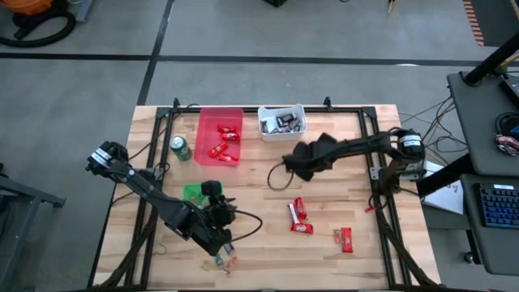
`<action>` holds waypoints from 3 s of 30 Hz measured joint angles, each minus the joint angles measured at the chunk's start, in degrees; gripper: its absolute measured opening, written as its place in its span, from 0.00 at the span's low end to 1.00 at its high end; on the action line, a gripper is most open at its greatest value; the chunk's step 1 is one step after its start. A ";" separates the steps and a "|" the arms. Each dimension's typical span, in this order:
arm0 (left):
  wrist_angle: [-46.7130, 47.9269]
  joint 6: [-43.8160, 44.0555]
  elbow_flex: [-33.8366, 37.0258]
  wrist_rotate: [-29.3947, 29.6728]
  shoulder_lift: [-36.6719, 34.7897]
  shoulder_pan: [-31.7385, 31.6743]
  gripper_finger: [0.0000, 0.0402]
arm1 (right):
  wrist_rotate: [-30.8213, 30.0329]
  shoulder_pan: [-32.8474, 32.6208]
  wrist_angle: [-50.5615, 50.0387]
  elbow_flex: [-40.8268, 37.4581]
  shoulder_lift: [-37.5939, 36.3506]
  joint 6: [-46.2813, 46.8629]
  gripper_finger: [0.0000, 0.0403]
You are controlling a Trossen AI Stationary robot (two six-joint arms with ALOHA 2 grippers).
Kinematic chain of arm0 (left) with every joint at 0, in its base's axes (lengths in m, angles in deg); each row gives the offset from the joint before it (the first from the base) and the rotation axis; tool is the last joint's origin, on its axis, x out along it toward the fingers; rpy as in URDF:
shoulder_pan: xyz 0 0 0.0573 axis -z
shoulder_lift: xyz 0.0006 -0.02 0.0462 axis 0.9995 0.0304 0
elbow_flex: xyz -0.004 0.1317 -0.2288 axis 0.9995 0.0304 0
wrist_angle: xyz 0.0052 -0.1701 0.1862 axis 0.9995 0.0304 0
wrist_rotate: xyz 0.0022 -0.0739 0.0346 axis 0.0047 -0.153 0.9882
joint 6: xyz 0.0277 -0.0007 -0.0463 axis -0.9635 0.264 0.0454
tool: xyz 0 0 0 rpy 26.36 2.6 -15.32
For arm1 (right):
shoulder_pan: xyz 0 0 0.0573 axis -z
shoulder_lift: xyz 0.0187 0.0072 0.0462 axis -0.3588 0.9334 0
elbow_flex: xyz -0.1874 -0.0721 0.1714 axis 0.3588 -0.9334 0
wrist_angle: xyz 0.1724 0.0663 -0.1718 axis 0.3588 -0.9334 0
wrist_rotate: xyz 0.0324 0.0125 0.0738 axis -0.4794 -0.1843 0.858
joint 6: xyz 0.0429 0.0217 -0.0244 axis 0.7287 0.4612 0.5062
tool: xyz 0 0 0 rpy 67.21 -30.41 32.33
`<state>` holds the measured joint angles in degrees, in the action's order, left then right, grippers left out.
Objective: Organize candy in baskets
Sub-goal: Put the brown chocolate into the white bin, then put the blue gummy into the green bin
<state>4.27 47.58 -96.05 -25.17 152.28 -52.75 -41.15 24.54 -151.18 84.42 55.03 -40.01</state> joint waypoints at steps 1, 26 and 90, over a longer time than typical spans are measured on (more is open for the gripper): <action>0.23 -0.60 0.03 0.00 -0.44 0.00 0.26 | -0.22 1.39 0.68 -1.03 -0.20 0.04 0.54; -13.45 -6.03 12.97 3.13 -12.54 -0.92 0.10 | 10.62 10.47 43.83 -25.51 -11.78 11.44 0.54; -18.58 5.41 13.64 10.40 -7.30 -1.09 0.10 | 15.62 23.32 90.93 -27.52 -8.72 -13.11 0.30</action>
<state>-14.30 52.99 -82.41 -14.77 144.98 -53.84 -25.53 47.86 -60.25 56.89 46.30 -53.12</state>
